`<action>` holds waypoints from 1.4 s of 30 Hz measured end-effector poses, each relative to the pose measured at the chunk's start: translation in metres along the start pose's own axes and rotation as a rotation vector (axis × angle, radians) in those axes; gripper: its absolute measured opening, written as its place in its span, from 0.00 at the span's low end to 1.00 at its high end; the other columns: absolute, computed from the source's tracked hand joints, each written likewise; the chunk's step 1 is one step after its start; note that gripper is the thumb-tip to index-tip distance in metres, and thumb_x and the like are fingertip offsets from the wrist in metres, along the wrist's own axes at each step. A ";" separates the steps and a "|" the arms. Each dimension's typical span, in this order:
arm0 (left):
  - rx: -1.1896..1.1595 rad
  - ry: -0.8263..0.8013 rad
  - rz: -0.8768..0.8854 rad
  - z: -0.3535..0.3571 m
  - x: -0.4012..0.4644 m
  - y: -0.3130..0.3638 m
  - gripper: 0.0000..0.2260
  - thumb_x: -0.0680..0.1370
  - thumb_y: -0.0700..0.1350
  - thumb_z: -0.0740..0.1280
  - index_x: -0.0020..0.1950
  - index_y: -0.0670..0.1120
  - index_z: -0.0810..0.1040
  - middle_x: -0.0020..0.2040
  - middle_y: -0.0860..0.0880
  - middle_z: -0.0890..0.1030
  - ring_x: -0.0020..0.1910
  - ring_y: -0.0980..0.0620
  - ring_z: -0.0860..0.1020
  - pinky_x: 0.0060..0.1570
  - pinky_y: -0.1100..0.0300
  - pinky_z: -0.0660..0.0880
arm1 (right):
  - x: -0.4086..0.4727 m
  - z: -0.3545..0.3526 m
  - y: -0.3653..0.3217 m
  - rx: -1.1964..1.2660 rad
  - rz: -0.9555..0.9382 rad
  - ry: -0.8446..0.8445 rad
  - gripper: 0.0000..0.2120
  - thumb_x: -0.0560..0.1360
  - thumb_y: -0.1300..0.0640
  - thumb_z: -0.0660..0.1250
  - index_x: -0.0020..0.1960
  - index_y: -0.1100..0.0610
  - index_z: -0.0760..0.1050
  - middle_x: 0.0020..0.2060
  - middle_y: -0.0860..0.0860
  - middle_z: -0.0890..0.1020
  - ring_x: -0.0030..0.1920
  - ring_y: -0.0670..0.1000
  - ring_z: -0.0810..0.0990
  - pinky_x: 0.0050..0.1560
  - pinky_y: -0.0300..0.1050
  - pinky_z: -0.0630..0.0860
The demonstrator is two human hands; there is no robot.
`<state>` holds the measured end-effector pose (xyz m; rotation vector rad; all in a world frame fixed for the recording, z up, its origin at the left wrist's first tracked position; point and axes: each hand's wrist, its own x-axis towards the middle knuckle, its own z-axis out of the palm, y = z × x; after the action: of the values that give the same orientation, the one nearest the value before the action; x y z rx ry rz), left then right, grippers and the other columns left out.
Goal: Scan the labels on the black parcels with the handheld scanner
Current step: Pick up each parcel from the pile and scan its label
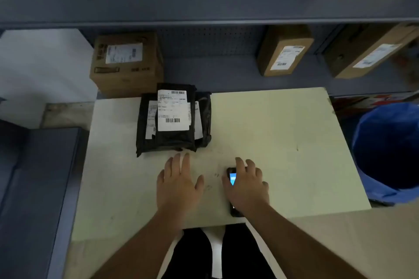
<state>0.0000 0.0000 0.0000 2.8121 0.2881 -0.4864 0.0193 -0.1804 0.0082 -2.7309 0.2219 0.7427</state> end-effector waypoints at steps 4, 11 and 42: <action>0.007 -0.088 -0.036 0.023 -0.006 -0.010 0.34 0.82 0.62 0.55 0.85 0.52 0.50 0.85 0.48 0.55 0.84 0.46 0.53 0.79 0.47 0.58 | -0.001 0.019 0.012 -0.027 0.066 -0.043 0.34 0.82 0.37 0.59 0.84 0.48 0.57 0.80 0.51 0.63 0.76 0.57 0.67 0.67 0.60 0.73; 0.029 -0.186 -0.010 0.051 -0.024 -0.007 0.34 0.83 0.62 0.54 0.85 0.52 0.49 0.85 0.48 0.54 0.84 0.46 0.52 0.79 0.47 0.58 | 0.002 0.047 0.023 -0.001 0.176 -0.113 0.40 0.81 0.38 0.60 0.87 0.52 0.49 0.80 0.52 0.62 0.75 0.58 0.67 0.67 0.60 0.73; 0.120 -0.258 0.093 0.079 -0.039 -0.041 0.33 0.83 0.60 0.56 0.85 0.50 0.52 0.84 0.48 0.59 0.84 0.46 0.57 0.80 0.49 0.59 | 0.028 0.087 0.034 0.179 0.499 -0.057 0.42 0.72 0.44 0.77 0.78 0.55 0.61 0.69 0.55 0.71 0.68 0.58 0.72 0.64 0.58 0.76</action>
<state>-0.0697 0.0097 -0.0671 2.8180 0.0758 -0.8601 -0.0051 -0.1856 -0.0854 -2.4966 0.9317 0.8717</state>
